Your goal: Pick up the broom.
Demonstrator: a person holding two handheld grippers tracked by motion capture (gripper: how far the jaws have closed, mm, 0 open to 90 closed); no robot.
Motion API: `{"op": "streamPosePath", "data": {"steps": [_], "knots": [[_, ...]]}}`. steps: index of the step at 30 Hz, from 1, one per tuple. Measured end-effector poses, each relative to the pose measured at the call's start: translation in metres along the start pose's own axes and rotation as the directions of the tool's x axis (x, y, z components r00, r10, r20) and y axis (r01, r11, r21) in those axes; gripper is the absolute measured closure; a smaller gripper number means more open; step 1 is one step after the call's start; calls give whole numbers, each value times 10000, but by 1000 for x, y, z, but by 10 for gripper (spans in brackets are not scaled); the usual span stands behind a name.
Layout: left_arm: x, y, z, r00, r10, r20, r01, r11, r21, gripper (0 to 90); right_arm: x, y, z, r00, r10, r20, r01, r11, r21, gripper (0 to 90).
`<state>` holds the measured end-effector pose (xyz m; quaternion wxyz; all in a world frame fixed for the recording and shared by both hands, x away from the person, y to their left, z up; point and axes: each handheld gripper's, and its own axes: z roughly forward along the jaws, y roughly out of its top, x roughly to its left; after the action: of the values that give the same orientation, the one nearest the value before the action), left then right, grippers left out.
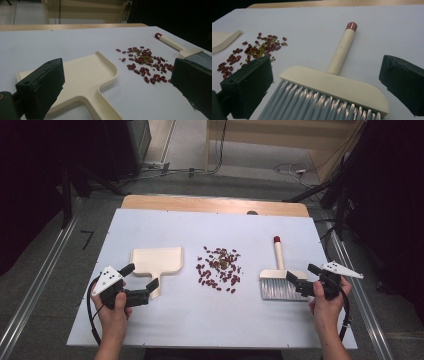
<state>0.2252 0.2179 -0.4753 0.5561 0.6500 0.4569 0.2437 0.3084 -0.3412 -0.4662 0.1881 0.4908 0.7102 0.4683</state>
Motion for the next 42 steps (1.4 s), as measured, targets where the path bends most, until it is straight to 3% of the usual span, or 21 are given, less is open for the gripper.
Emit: {"op": "streamPosePath", "data": {"steps": [7, 12, 15, 20, 26, 28, 30, 32, 33, 34, 35, 37, 38, 41, 42], "knots": [[-1, -1, -1, 9998, 124, 162, -124, 9999, 39, 0, 2, 6, 1, 9998, 82, 155, -82, 10000, -11, 0], [-1, -2, -2, 9998, 124, 166, -124, 9999, 1, 0, 7, 13, 2, 9998, -88, 152, 87, 9999, 52, 0], [-1, -2, -1, 9997, 142, 210, -143, 9999, 42, 0, 12, 22, 5, 9988, -421, 234, 415, 9988, 251, 0], [-4, -3, -3, 9991, 172, 397, -174, 9998, 66, 0, 10, 38, 16, 10000, -58, 33, 57, 9995, 309, 0], [-4, -3, -5, 9991, 100, 415, -101, 9999, 11, 0, 10, 53, 32, 9995, 104, 291, -128, 9964, 834, 32], [-6, -3, -3, 9990, 107, 435, -108, 9999, 16, 0, 7, 62, 44, 9972, 523, 528, -589, 9896, 1316, 84], [-7, -3, -1, 9988, 165, 455, -169, 9998, 86, 0, 4, 67, 53, 9953, 656, 718, -778, 9803, 1816, 170], [-8, -4, 1, 9987, 182, 484, -189, 9997, 131, 0, 1, 70, 63, 9931, 719, 927, -928, 9649, 2458, 217], [-9, -4, 1, 9986, 200, 487, -206, 9997, 133, 0, 1, 70, 63, 9931, 719, 927, -928, 9649, 2458, 217], [-9, -3, 2, 9985, 188, 519, -195, 9997, 132, 0, -1, 70, 67, 9920, 858, 924, -1076, 9579, 2662, 242], [-10, -4, 2, 9984, 193, 524, -200, 9997, 137, 0, -4, 70, 73, 9917, 680, 1089, -987, 9465, 3074, 314], [-10, -4, 4, 9982, 252, 550, -264, 9994, 212, 0, -4, 69, 79, 9913, 498, 1218, -885, 9374, 3367, 364], [-10, -5, 4, 9982, 273, 541, -287, 9993, 248, 0, -5, 68, 81, 9893, 463, 1384, -932, 9302, 3550, 375], [-11, -5, 5, 9982, 258, 539, -272, 9993, 253, 0, -5, 66, 89, 9748, 1004, 1994, -1772, 8911, 4178, 431], [-11, -5, 5, 9982, 266, 537, -280, 9993, 245, 0, -5, 65, 90, 9707, 1001, 2185, -1881, 8822, 4316, 451]]}}
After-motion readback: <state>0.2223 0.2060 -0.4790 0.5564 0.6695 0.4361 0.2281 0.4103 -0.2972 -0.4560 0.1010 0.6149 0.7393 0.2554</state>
